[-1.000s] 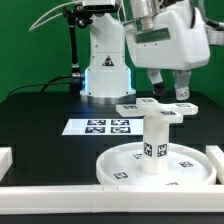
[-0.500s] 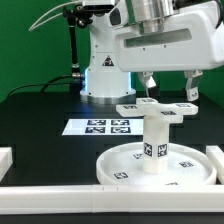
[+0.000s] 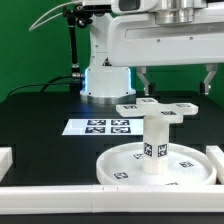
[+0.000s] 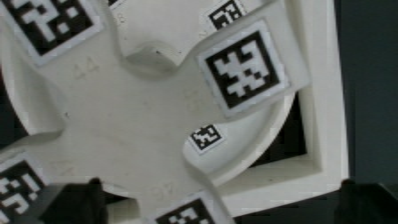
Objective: Assemble round table
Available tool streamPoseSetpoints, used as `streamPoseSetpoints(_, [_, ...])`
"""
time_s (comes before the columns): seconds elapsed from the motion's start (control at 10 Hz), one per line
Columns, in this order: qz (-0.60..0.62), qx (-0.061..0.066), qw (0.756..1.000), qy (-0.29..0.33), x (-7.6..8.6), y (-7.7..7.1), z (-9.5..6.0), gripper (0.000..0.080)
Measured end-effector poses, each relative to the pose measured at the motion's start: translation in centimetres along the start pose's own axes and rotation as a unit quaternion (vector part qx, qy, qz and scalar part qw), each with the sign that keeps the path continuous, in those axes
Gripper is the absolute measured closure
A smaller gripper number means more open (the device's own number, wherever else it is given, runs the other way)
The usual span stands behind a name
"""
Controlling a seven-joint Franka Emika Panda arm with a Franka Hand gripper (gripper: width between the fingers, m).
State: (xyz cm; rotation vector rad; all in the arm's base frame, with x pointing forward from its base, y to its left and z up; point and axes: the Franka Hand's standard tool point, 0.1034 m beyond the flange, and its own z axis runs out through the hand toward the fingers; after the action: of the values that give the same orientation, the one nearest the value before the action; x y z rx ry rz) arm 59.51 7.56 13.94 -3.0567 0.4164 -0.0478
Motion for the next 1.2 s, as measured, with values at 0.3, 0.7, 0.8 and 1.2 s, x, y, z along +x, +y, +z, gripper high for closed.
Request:
streamPoseSetpoints(0.3, [-0.121,-0.001,0.993,0.007,0.0,0.0,0.1,0.0150])
streamPoseSetpoints(0.7, [-0.275,-0.006,0.961,0.002,0.1,0.4,0.2,0.0150])
streamPoseSetpoints(0.8, [-0.333,-0.014,0.943,-0.002,0.2,0.5,0.0,0.0150])
streamPoseSetpoints(1.2, [-0.447,-0.019,0.894,-0.010,0.3,0.9,0.0,0.0150])
